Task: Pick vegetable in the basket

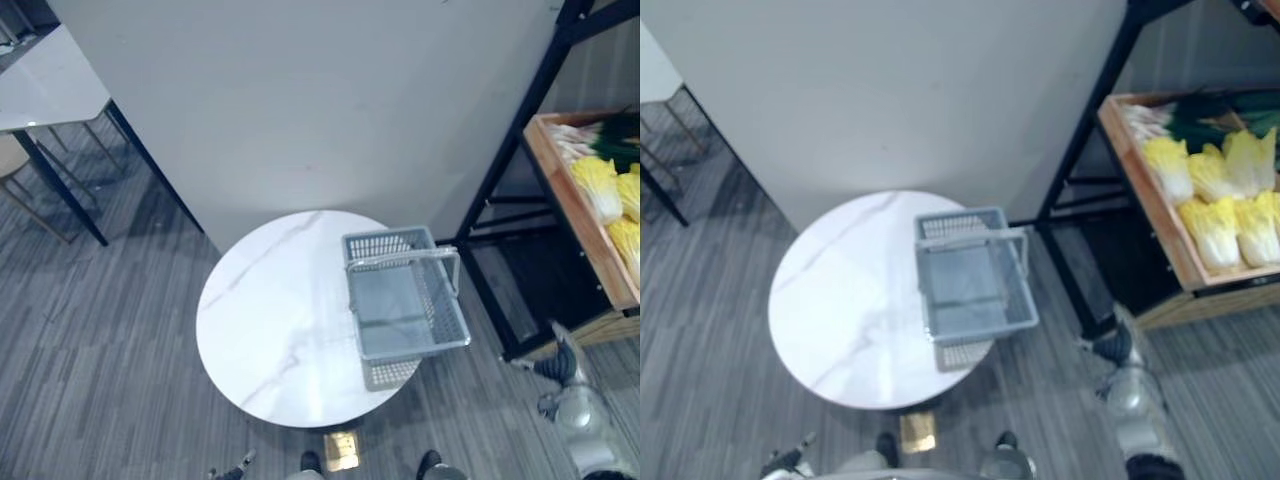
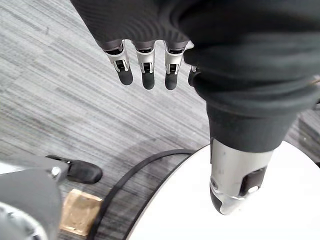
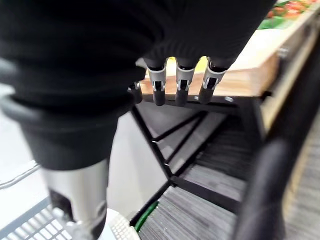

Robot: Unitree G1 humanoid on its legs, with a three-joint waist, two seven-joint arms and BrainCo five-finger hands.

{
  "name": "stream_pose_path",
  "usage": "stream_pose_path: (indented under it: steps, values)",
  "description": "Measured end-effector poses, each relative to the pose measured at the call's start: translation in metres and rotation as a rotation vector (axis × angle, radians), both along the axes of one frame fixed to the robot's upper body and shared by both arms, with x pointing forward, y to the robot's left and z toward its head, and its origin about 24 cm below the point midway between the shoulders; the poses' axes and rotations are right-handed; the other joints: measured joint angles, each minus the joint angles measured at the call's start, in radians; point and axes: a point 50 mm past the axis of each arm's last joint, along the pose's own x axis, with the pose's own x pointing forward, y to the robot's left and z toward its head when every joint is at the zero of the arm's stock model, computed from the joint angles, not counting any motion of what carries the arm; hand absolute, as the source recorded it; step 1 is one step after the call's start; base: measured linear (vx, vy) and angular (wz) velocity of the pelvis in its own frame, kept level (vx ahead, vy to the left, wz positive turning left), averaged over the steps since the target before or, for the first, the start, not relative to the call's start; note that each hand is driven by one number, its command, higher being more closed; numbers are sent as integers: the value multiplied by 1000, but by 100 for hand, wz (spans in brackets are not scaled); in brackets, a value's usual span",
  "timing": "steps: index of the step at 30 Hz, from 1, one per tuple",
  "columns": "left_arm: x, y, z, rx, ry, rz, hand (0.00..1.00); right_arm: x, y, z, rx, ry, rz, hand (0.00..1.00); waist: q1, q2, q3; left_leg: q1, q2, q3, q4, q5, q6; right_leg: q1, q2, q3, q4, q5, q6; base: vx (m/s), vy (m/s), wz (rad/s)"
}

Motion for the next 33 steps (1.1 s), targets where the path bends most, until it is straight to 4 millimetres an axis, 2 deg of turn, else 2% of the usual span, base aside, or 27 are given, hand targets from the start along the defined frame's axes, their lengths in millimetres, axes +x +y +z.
stream_pose_path:
  steps: [2,3,5,6,8,10,13,18,24,33]
  values:
    - [2,2,1,9,-4,-12,0,24,16,30,-115,-79,143,0,3,2,0,-3,3,0,-13,7,0,-11,7,3,0,1,-2,41,-23,1]
    - [2,1,1,8,-4,-13,0,29,22,36,-128,-101,176,0,3,2,0,-4,4,-3,-19,10,1,-12,9,2,0,1,-2,22,-26,4]
    - [5,0,2,7,-14,-22,0,46,45,55,-193,-155,314,0,7,-6,4,-5,6,-8,-34,17,0,-13,14,0,-1,1,-2,5,-17,7]
    - [6,0,2,8,-19,-24,0,50,51,59,-200,-164,349,0,9,-8,6,-8,6,-12,-37,20,0,-13,14,-2,-1,1,-2,-24,-7,13]
    - [13,1,5,17,-47,-29,0,63,80,71,-227,-194,490,0,19,-23,13,-26,6,-28,-42,34,2,-29,14,-15,-1,4,-5,-22,-3,18]
    - [17,2,7,21,-64,-35,0,73,100,76,-251,-198,576,0,33,-36,22,-43,7,-33,-42,43,2,-43,16,-19,-2,9,-11,-16,-9,11]
    - [19,-2,7,19,-61,-59,0,86,126,86,-307,-204,702,0,50,-40,32,-62,5,-54,-43,52,8,-44,17,-20,-14,18,-10,-29,0,17]
    - [24,-13,6,28,-52,-160,0,104,136,97,-367,-190,745,0,85,-45,61,-75,2,-68,-44,65,12,-45,19,-19,-23,26,-12,-37,4,8]
    - [32,-18,8,27,-75,-209,0,110,130,89,-409,-126,721,0,84,-45,88,-85,3,-77,-49,72,13,-48,20,-20,-28,32,-13,-21,1,3]
    - [50,-26,15,36,-150,-259,0,133,121,120,-474,-175,639,0,84,-41,98,-112,11,-83,-44,83,13,-72,30,-9,-30,38,-19,3,-5,2]
